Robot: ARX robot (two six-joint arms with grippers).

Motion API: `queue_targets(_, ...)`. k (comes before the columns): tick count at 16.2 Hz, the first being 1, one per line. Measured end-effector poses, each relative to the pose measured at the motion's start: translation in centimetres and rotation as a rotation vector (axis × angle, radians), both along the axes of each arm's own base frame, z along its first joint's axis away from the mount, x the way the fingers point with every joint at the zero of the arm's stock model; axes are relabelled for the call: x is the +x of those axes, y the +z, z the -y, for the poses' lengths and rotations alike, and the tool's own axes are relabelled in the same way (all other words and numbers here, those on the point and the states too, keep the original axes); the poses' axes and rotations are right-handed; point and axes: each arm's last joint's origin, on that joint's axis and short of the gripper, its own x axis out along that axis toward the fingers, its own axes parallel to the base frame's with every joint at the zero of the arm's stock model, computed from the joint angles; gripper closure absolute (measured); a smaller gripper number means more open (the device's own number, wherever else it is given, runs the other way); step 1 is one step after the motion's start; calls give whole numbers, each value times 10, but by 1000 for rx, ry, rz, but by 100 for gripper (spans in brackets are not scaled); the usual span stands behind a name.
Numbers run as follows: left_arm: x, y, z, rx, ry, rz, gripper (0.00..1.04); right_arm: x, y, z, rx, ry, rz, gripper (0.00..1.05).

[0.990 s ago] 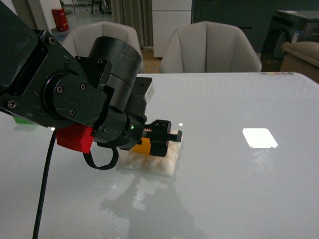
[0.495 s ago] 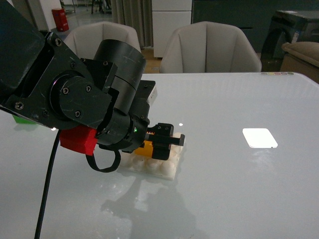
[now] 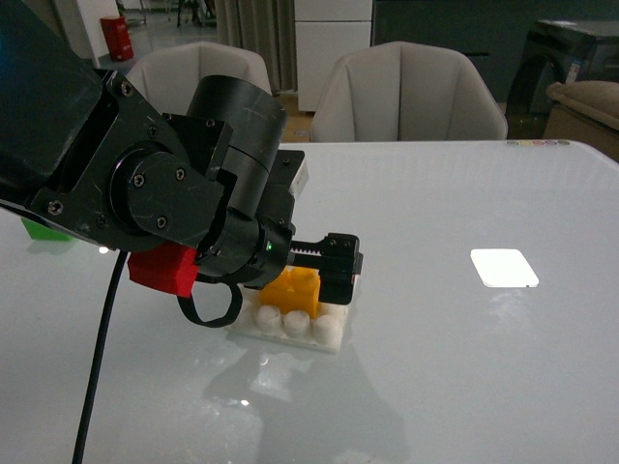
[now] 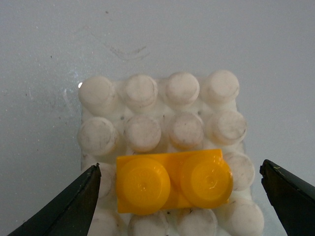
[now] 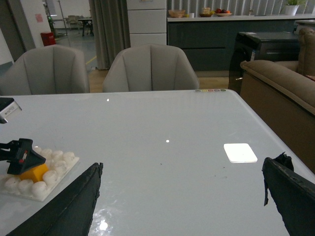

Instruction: Insert yellow block into base center

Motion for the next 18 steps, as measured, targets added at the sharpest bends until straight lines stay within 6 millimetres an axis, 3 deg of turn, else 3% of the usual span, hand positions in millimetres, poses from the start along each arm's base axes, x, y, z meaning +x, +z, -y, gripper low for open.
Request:
queue_targets(3,2,20,0,-41,21,78,7,0,0,0,0,0,0,6)
queue_targets(6,-10,63,-6,-95,44,218,7,0,0,0,0,0,0,6)
queue_targets(10,-67,141,-12,-185,73,444,7,0,0,0,0,0,0,6)
queue_targets(11,-95,167,-22,-212,149,642,13,0,0,0,0,0,0,6)
queue_targets(14,-153,152,-97,-88,343,791,48,0,0,0,0,0,0,6)
queue_targets(15,-170,145,-112,-89,341,813,62,0,0,0,0,1,0,6)
queue_targets(18,-195,112,-132,-71,302,764,97,0,0,0,0,0,0,6)
